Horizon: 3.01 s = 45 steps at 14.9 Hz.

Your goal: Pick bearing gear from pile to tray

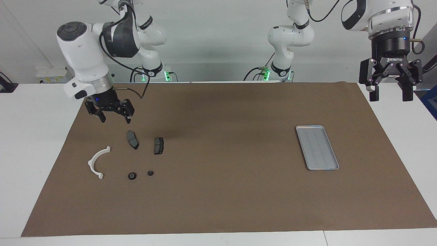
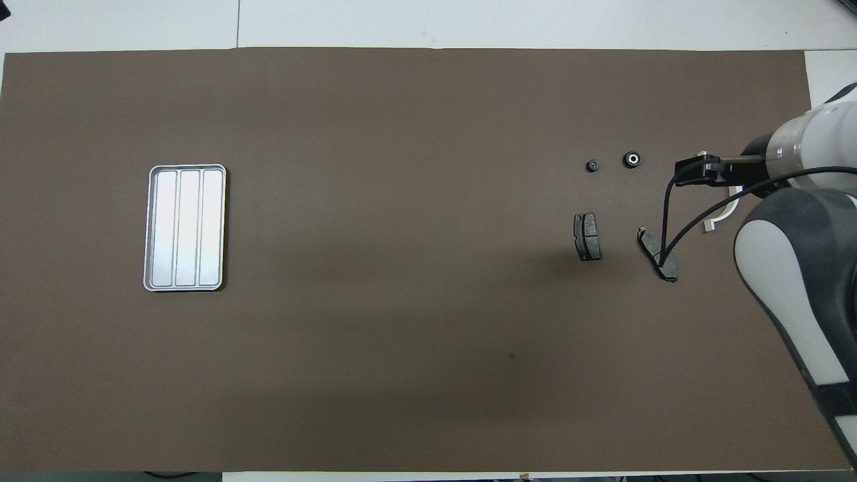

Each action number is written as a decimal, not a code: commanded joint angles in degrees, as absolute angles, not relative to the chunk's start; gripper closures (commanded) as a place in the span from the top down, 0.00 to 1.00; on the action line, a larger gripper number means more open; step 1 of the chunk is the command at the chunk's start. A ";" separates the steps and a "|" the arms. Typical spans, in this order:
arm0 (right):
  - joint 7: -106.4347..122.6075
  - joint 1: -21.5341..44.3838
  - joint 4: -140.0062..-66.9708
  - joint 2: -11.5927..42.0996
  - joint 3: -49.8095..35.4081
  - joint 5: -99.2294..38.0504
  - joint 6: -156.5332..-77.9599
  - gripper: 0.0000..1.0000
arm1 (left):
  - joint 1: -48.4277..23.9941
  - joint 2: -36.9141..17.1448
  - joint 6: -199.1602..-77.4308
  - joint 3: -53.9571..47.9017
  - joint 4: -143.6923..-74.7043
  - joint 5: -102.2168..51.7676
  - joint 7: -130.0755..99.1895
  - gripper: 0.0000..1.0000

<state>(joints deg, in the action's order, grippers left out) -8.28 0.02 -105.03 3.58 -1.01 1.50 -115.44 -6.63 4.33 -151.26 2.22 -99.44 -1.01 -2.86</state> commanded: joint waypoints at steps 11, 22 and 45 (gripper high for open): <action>-17.74 0.53 -100.30 24.50 -0.79 2.46 -133.42 1.00 | -7.38 7.20 -131.42 2.02 -100.28 -0.79 -2.73 1.00; -21.09 0.88 -88.95 35.95 -0.53 7.47 -125.34 1.00 | -7.56 11.33 -98.39 1.50 -100.28 -0.79 -2.72 1.00; -24.61 0.18 -86.40 37.62 -0.70 0.44 -127.88 0.41 | -6.59 14.85 -91.05 1.93 -103.61 -0.44 -3.43 1.00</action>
<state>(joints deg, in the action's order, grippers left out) -23.56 0.84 -87.72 36.62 -0.12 1.59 -127.19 -6.93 12.09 -90.90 2.11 -99.82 -0.97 -2.85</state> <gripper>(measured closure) 0.498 0.000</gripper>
